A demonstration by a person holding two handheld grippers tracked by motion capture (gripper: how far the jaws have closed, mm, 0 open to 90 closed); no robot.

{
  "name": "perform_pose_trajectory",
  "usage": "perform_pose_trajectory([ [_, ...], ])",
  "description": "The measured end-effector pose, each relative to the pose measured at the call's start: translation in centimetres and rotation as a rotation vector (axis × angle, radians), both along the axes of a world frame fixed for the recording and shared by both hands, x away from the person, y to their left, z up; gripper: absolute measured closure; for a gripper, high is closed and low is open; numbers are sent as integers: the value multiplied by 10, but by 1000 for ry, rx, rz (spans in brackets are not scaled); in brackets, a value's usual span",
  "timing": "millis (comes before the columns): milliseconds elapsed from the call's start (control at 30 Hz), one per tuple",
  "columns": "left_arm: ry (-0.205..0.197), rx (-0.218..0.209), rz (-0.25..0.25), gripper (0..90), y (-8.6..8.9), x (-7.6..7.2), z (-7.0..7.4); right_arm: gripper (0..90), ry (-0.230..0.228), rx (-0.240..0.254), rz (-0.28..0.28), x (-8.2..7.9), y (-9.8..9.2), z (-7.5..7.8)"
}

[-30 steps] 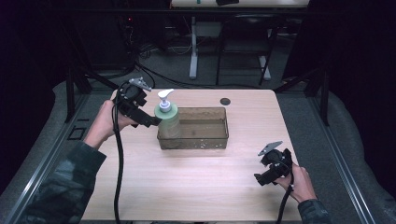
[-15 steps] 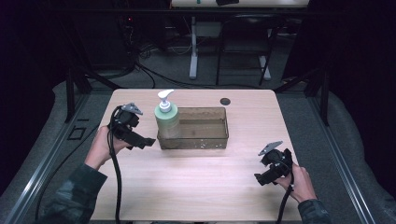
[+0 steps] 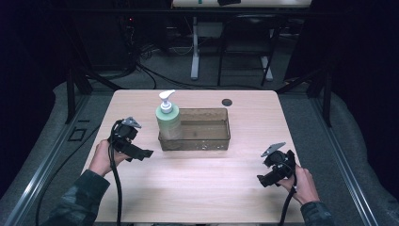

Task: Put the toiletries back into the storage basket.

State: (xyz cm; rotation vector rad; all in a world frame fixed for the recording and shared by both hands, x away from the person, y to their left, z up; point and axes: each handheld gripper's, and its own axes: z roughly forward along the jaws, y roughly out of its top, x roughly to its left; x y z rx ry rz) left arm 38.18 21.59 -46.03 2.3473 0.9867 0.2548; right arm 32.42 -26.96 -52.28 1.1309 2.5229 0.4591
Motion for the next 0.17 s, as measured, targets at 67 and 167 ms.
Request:
perform_pose_trajectory([
  [67, -1, -11, 4, 1, 0, -1, -4, 0, -3, -9, 7, 1, 0, 0],
  [167, 1, -11, 6, 1, 0, -1, -12, 0, -2, -7, 10, 1, 0, 0],
])
